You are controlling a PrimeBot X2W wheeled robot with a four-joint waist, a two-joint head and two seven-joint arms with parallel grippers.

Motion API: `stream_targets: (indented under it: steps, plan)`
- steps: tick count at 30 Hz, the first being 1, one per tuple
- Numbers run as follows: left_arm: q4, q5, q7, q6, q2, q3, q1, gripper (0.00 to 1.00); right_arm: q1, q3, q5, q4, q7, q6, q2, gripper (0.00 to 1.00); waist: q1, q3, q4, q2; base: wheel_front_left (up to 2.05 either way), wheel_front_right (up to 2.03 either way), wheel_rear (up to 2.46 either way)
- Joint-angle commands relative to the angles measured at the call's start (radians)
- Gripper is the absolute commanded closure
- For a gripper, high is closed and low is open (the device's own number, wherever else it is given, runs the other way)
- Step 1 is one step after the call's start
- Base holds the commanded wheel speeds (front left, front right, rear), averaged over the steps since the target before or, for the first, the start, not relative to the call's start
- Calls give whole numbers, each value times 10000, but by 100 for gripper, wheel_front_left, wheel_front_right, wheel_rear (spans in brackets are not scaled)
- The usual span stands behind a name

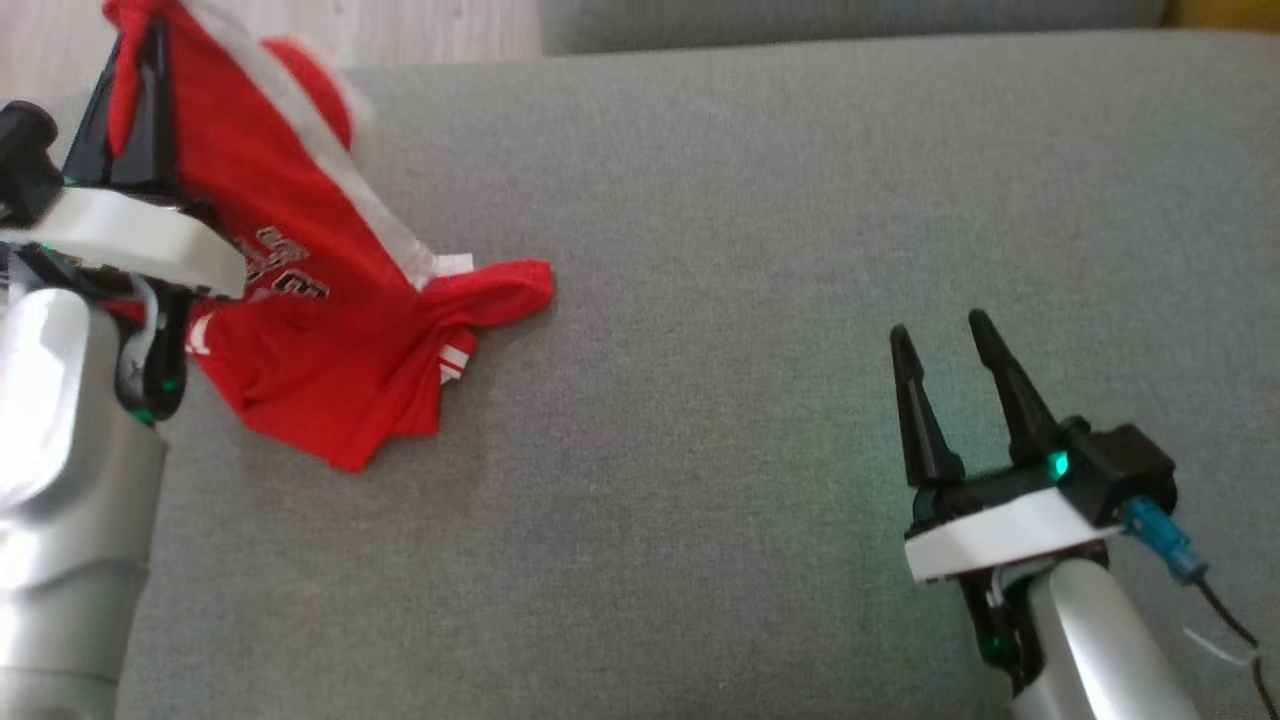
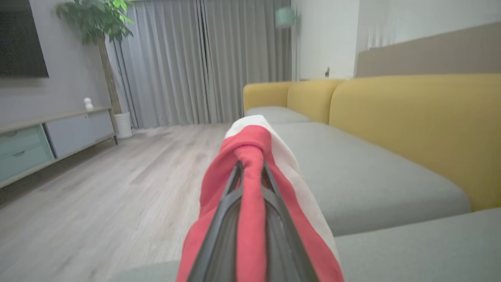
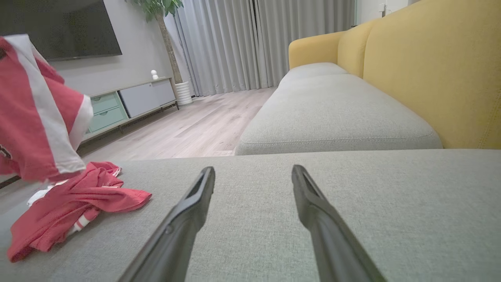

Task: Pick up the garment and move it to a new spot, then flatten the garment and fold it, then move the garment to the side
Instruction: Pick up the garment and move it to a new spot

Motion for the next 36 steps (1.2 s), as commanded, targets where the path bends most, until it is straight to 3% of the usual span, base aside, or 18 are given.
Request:
stream_targets:
  steps: [1,10,17,23,33,34,35,36]
  plan:
    - [-511,-96,-130,80,359,437,-184,100,59,251,83,-223,-111,-7,-39,0,1,-235,77,0,0,0,0]
    - [-3337,-219,-115,614,-336,51,1274,100,207,337,44,-136,-111,-7,-39,0,1,-661,7,0,0,0,0]
    - [-4429,-30,215,732,-959,-765,1359,100,55,280,50,-254,-111,-7,-39,0,1,-559,-629,0,0,0,0]
    - [-4421,87,462,604,-1635,-1542,837,100,-287,367,335,-479,-111,-7,-39,0,1,-187,-1714,0,0,0,0]
    - [-3260,95,128,295,-2784,-2372,-586,100,-796,378,985,-959,-111,-7,-39,0,1,712,-3525,0,0,0,0]
    - [-3126,71,20,251,-2854,-2443,-702,89,-812,324,1028,-995,-111,-7,-39,0,1,770,-3602,0,0,0,0]
    - [-2969,49,-93,240,-2913,-2489,-796,49,-822,287,1053,-1021,-111,-7,-39,0,1,817,-3658,0,0,0,0]
    - [-2765,45,-158,248,-2955,-2541,-864,0,-827,252,1069,-1042,-111,-7,-39,0,1,850,-3684,0,0,0,0]
